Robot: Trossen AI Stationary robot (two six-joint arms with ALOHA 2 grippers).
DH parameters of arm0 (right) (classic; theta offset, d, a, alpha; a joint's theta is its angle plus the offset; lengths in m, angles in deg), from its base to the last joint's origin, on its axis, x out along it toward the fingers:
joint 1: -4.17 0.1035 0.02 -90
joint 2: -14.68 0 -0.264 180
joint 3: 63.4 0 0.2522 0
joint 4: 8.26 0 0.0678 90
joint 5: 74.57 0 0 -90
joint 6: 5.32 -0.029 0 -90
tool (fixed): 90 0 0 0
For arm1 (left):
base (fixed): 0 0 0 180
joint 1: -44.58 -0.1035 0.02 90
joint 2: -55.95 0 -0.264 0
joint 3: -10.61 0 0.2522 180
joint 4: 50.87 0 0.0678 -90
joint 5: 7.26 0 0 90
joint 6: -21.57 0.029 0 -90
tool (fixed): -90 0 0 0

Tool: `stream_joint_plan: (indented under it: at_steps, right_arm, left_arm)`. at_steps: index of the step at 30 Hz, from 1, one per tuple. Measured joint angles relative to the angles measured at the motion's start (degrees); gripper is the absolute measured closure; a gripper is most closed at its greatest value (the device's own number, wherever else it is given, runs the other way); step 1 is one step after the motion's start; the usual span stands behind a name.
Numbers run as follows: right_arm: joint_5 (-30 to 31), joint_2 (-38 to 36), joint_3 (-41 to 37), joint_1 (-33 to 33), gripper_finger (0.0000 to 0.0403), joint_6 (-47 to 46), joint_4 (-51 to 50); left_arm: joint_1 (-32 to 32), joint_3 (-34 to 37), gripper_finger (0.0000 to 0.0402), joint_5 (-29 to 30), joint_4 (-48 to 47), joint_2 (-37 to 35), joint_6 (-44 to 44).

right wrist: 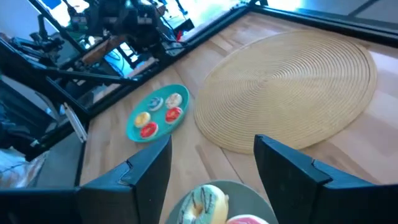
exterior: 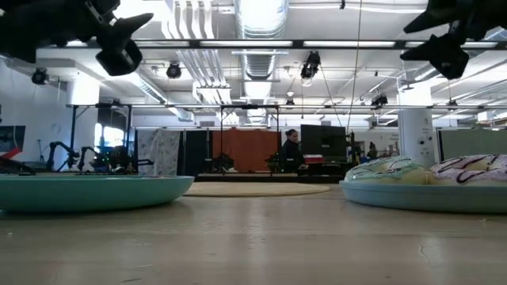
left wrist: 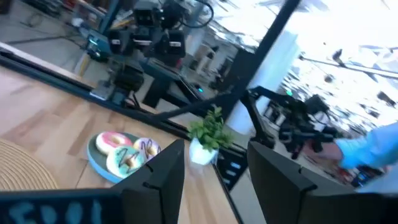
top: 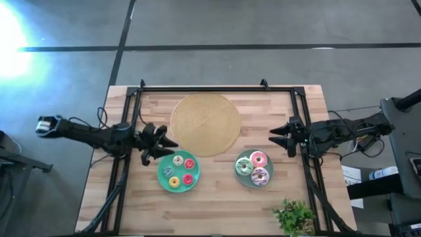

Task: Pick & Place donuts
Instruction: Return to Home Position

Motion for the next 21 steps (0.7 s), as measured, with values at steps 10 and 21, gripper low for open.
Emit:
stream_joint_plan:
  at_steps: [10,21]
  right_arm:
    - [-3.13,-1.82,-4.93,0.00,0.0184,-4.76,0.11]
    - [-0.38,-3.75,-7.00,0.00,0.0184,0.62,-4.17]
  left_arm:
    - [-8.36,5.33,0.0252,-10.64,-9.20,-11.06,-2.85]
    - [-8.36,12.72,0.0252,-10.02,-12.31,-22.60,-7.69]
